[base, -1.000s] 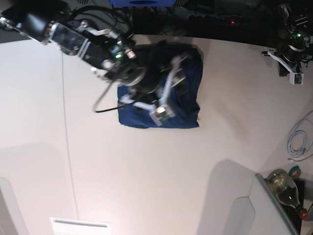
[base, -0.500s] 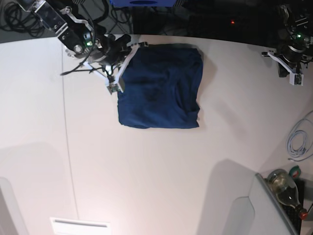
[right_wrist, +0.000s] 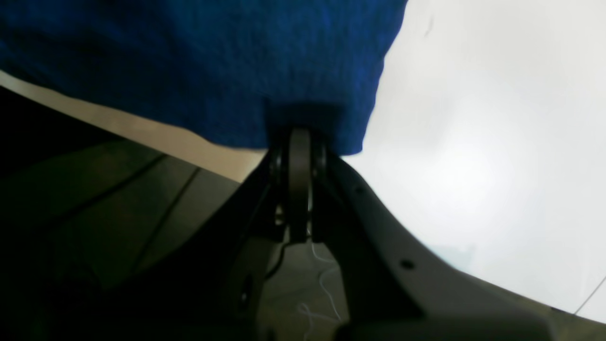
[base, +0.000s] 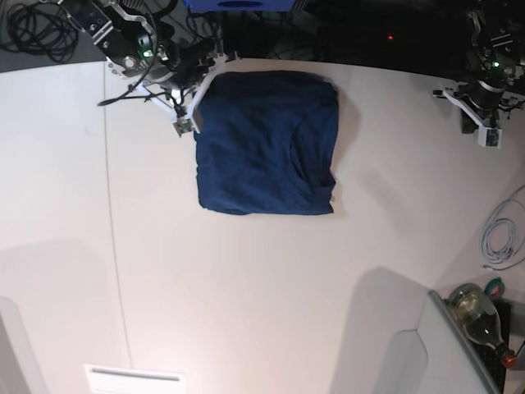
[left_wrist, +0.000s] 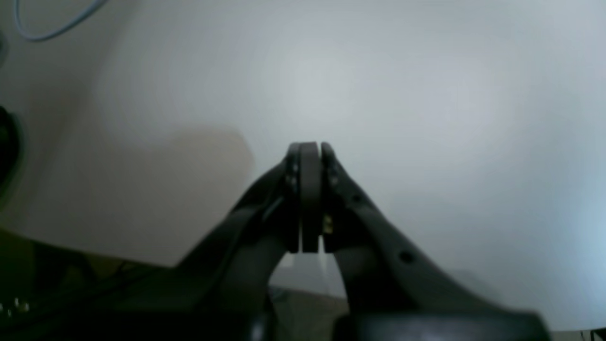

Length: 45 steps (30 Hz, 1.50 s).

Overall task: Layout the t-shirt on the table in an organized manner, then fold the t-shirt properly
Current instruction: 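Grasp the bundle's side with the left gripper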

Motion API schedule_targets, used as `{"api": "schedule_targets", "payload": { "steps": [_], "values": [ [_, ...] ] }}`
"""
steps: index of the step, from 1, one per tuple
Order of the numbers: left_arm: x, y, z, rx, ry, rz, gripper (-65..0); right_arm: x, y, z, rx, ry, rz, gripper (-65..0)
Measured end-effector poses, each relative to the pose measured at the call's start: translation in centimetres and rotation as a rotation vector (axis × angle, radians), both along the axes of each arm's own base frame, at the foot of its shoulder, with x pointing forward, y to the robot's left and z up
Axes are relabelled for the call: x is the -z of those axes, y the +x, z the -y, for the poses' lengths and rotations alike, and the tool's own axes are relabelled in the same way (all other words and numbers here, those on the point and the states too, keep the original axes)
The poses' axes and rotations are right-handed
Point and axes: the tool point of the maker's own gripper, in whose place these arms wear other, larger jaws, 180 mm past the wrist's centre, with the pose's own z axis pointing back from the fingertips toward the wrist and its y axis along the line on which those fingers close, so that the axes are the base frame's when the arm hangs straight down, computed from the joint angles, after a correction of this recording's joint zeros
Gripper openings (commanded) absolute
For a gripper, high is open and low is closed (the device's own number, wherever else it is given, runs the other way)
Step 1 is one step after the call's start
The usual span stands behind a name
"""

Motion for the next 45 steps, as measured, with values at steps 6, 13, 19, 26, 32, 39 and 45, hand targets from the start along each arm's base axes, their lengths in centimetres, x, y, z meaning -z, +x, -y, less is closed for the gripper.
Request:
{"api": "schedule_targets", "payload": {
  "steps": [6,13,19,26,32,39,45],
  "values": [
    [0.0,0.9,3.2,0.089,-0.021,0.000,-65.0,-3.2,1.1,0.8,0.031,0.038,0.042,-65.0],
    [-5.0,3.7,11.9,0.268,-0.363,0.191,-65.0,-3.4,4.1,7.7,0.232,-0.053,0.099,-65.0],
    [-6.7,5.7,14.3,0.257,-0.588,0.233,-39.5,-3.2,3.9,8.0,0.241,-0.056,0.088,-65.0],
    [-3.0,4.8,23.9,0.433,-0.769,0.068,-3.5,-3.3,3.9,7.8,0.245,-0.049,0.088,-65.0],
    [0.0,4.7,25.2,0.401,-0.826,-0.005,-3.6,-3.2,3.9,8.1,0.241,-0.058,0.088,-65.0],
    [0.5,4.7,25.9,0.383,-0.852,-0.014,-11.8,-1.7,3.1,8.9,0.251,-0.088,0.045,-65.0],
    [2.9,4.2,25.3,0.324,-0.876,-0.069,-26.5,-1.6,3.0,9.0,0.252,-0.090,0.041,-65.0]
  ]
}}
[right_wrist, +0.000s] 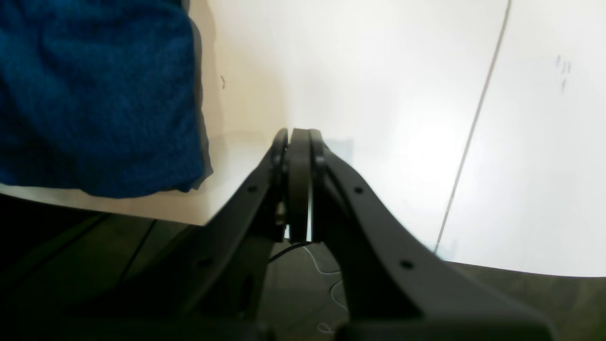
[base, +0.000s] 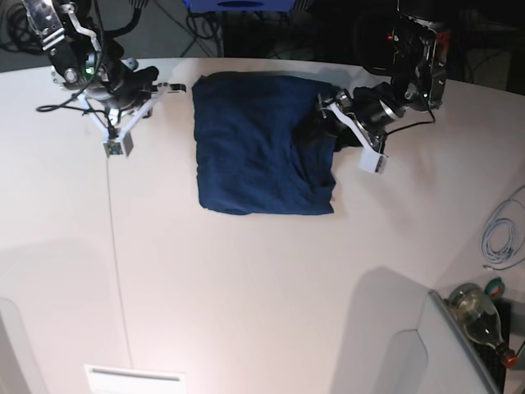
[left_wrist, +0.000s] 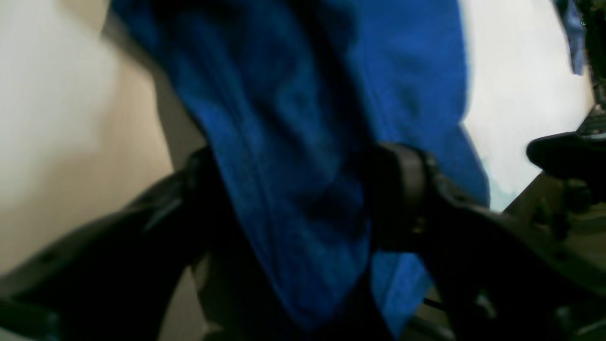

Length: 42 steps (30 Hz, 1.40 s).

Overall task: Layout the t-shirt on the table in an organized manner, then fold the t-shirt properly
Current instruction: 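Grasp the bundle's side with the left gripper, then rotate and drag the bundle with the left gripper to square it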

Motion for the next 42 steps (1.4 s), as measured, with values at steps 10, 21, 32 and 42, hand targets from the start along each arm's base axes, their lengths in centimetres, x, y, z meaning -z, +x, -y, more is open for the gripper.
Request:
{"api": "schedule_targets", "payload": {
  "steps": [10,21,32,42],
  "values": [
    [0.6,0.7,-0.3,-0.019,-0.023,-0.011,-27.8,-0.1,0.3,0.0,0.001,0.001,0.009,-65.0],
    [1.7,2.3,1.2,0.138,0.080,-0.018,-64.2,-0.2,0.4,0.0,0.002,0.002,0.013,-65.0],
    [1.9,4.5,1.9,0.429,0.448,0.113,-65.0,-1.3,2.2,3.0,0.120,-0.015,0.101,-65.0],
    [0.5,10.1,-2.9,0.800,1.026,0.270,-65.0,-2.1,3.7,4.3,0.160,-0.026,0.137,-65.0]
  ]
}}
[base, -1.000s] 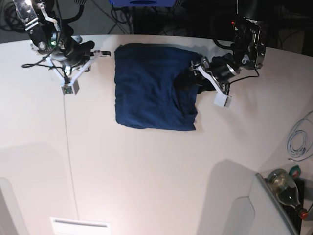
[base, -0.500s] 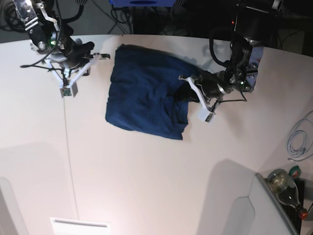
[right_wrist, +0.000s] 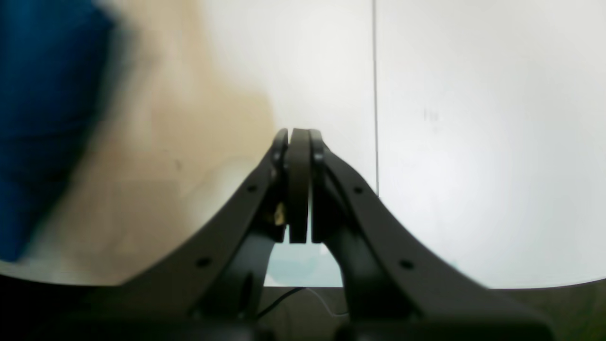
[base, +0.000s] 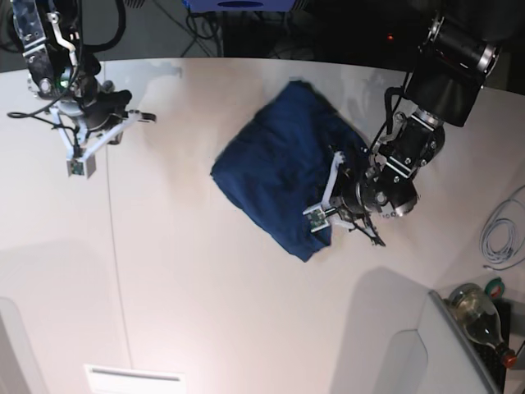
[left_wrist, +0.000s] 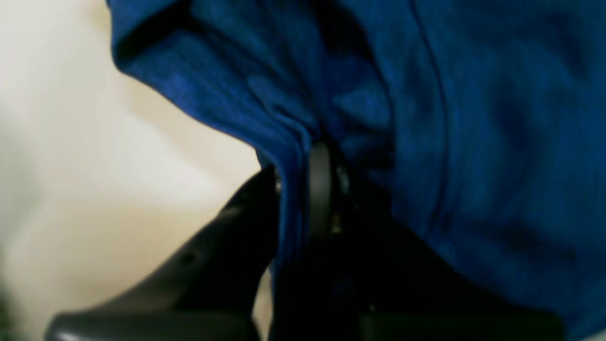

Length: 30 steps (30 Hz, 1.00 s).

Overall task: Layout the t-shirt on the table in an organized manner, then fold the t-shirt properly
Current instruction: 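Rotate and drag the bundle with the left gripper to square it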

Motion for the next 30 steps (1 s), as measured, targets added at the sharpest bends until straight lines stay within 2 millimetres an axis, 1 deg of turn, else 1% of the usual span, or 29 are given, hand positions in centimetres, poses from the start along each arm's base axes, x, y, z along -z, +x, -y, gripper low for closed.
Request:
{"api": "schedule_targets", "payload": {
  "steps": [2,3,5,7,10,12,14,16,18,20,22,25,30],
  "values": [
    [-0.4,0.3,0.7,0.098,0.048,-0.013,-65.0,-0.1,0.3,-0.1,0.001,0.004,0.006,-65.0],
    [-0.7,0.6,1.5,0.137,0.048,-0.017,-65.0,-0.2,0.4,-0.1,0.001,0.005,0.012,-65.0],
    [-1.2,1.1,3.5,0.199,0.042,-0.001,-65.0,-0.2,0.4,-0.1,0.002,0.006,0.010,-65.0],
    [-1.4,1.1,6.2,0.263,0.022,0.001,-65.0,-0.2,0.4,-0.1,0.002,0.005,0.009,-65.0],
    [-0.5,0.5,9.3,0.317,-0.031,-0.021,-65.0,-0.2,0.4,-0.1,0.003,0.006,0.009,-65.0],
    [0.1,0.0,10.8,0.330,-0.088,-0.040,-65.0,-0.2,0.4,0.0,0.005,0.003,0.011,-65.0],
    [0.6,-0.2,11.5,0.321,-0.097,-0.061,-65.0,-0.2,0.3,0.2,0.014,0.007,0.006,-65.0],
    [0.7,0.0,12.3,0.319,-0.103,-0.068,-65.0,-0.4,0.5,1.1,0.068,0.017,0.015,-65.0],
    [0.8,0.0,13.4,0.322,-0.113,-0.071,-65.0,-0.5,0.6,2.6,0.154,0.014,0.032,-65.0],
    [0.7,-0.4,14.9,0.334,-0.149,-0.073,-65.0,-0.4,0.0,3.5,0.203,0.014,0.027,-65.0],
    [0.6,-0.8,16.0,0.346,-0.188,-0.077,-65.0,-0.1,-0.5,3.4,0.201,0.018,0.007,-65.0],
    [0.5,-0.9,16.7,0.352,-0.194,-0.077,-65.0,-0.2,-0.2,2.9,0.204,0.034,0.014,-65.0],
    [0.5,-0.9,16.7,0.352,-0.195,-0.077,-65.0,-0.1,-0.5,2.9,0.204,0.034,0.009,-65.0]
  ]
}}
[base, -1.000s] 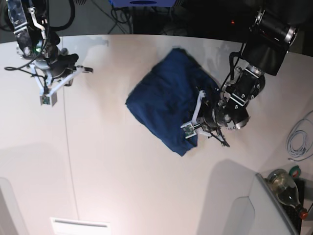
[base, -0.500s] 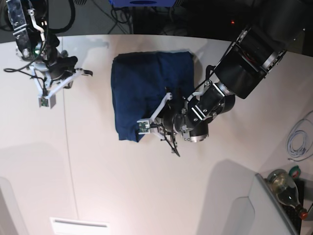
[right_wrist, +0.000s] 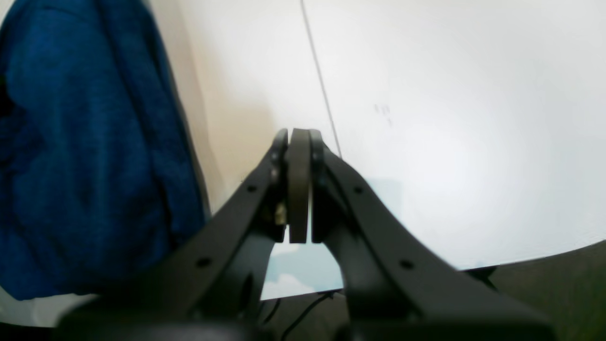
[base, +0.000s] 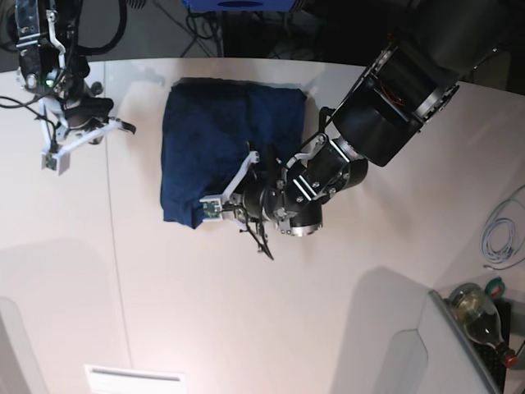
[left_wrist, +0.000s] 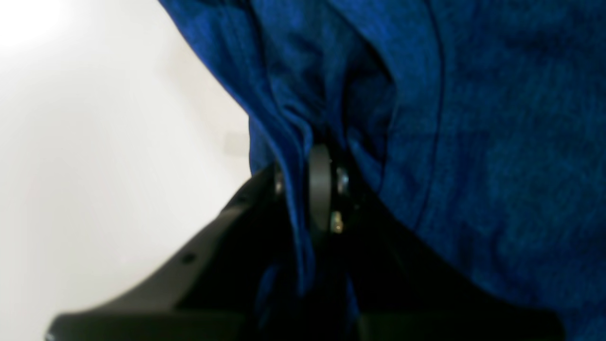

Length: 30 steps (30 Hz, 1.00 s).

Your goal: Layout the t-shirt on the table in an organized manner, then fold the t-shirt properly

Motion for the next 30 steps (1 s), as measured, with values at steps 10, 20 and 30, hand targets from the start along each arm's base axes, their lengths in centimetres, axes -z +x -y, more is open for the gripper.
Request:
{"api": "schedule_targets", "payload": {
  "steps": [10,20,30],
  "values": [
    [-0.5,1.0,-0.4,-0.001,0.009,0.018,-65.0,-0.1,0.2,0.0,0.000,0.000,0.004,-65.0],
    [-2.7,3.7,-1.0,0.000,0.085,0.088,-25.8,-0.1,0.3,0.0,0.000,0.001,0.006,-65.0],
    [-7.6,5.3,-1.4,0.033,0.112,0.236,-21.4,-0.3,0.5,0.4,0.000,-0.012,0.013,-65.0]
  ]
}}
